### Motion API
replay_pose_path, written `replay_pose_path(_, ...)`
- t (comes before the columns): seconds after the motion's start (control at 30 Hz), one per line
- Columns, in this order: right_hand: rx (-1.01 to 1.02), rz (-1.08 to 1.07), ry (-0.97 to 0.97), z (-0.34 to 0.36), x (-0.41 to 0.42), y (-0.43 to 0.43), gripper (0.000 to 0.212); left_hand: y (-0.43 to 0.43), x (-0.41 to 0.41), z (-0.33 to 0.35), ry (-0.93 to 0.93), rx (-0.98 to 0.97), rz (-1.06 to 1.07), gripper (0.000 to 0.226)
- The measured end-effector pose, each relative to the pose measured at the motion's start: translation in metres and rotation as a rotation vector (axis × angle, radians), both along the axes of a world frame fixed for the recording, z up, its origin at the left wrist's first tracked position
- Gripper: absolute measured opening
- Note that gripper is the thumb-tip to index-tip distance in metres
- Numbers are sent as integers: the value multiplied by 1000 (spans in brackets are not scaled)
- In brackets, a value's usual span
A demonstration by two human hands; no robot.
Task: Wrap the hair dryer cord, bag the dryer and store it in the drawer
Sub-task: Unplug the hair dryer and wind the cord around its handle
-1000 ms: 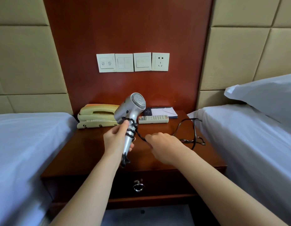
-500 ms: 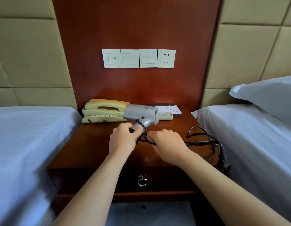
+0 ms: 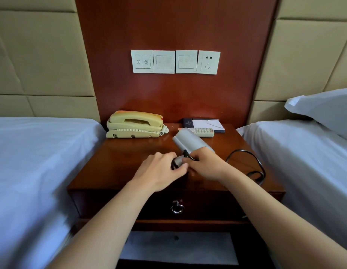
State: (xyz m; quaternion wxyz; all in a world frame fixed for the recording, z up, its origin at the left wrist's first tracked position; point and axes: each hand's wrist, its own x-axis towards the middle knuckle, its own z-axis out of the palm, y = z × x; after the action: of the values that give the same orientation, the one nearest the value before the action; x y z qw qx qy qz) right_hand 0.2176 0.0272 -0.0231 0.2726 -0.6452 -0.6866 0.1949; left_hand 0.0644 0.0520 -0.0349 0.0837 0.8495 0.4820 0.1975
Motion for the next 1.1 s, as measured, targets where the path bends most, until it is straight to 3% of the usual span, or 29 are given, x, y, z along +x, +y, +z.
replay_pose_path(0.1, 1, 9, 32, 1, -1, 2, 46, 2, 2, -1, 183, 86, 12, 65)
replay_pose_path(0.2, -6, 64, 74, 3, -5, 1, 29, 2, 9, -4, 333, 157, 8, 74)
replay_pose_path(0.33, 73, 37, 142, 0, -9, 3, 29, 0, 21, -8, 241, 70, 89, 68)
replay_pose_path(0.5, 34, -5, 277, 8, -3, 1, 27, 0, 27, -13, 119, -21, 193, 57)
replay_pose_path(0.6, 108, -115, -22, 14, 10, 2, 27, 2, 33, -12, 75, -60, 207, 52)
replay_pose_path(0.67, 112, -135, -91, 17, 17, 1, 29, 3, 37, -11, 71, -79, 210, 50)
replay_pose_path(0.83, 146, -110, 17, 20, 20, 3, 37, 2, 43, -5, 90, -92, 248, 45)
replay_pose_path(1.0, 205, -121, 309, 25, 19, 2, 25, 2, 43, -11, 33, -51, 261, 52)
replay_pose_path(1.1, 335, -134, 216, 29, 24, 1, 25, 4, 39, -12, 10, -30, 236, 51)
